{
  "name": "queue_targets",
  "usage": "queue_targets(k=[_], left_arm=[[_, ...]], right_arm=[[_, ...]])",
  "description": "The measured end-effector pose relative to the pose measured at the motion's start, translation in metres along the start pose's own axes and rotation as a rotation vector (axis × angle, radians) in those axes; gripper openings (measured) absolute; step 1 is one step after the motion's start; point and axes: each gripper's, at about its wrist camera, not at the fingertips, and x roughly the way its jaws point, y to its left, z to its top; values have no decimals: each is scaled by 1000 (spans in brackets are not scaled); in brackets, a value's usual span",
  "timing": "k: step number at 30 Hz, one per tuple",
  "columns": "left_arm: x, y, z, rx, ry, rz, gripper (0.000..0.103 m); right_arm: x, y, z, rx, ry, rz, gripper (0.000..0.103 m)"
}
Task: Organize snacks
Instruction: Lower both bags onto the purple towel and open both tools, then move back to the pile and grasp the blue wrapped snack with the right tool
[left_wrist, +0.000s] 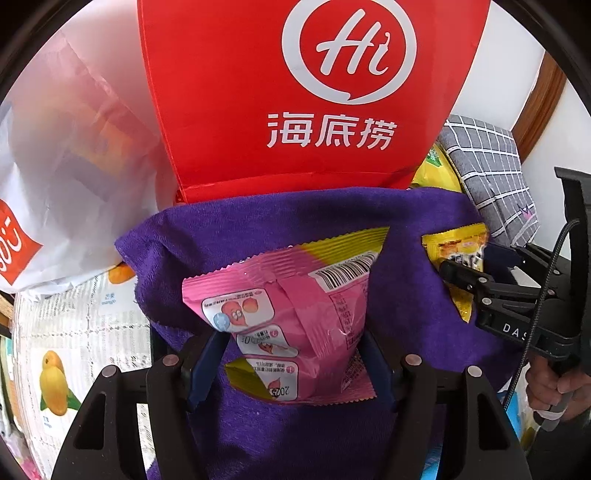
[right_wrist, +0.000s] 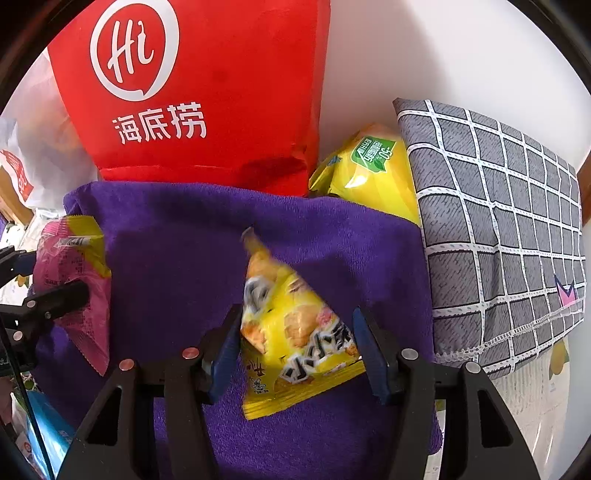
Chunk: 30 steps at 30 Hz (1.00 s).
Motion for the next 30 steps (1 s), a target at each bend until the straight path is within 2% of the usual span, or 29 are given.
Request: queue_targets(k=[3, 6, 13, 18, 23, 30], left_arm=[[-5, -3, -1, 1, -10, 5, 75], [-16, -8, -4, 15, -35, 32, 82], [-48, -6, -16, -8, -60, 33, 83], [-75, -5, -28, -26, -80, 22, 85], [-106, -1, -50, -37, -102, 9, 86], [-146, 4, -85, -63, -132, 21, 86]], right_arm=[[-8, -3, 3, -4, -12, -2, 74], [-17, -3, 5, -13, -40, -6, 76], [-41, -2, 10, -8, -91, -23, 77], [-76, 9, 6, -8, -137, -22, 77], [-107, 19, -3, 4, -137, -21, 77], [-155, 27, -44, 34, -157, -26, 77]])
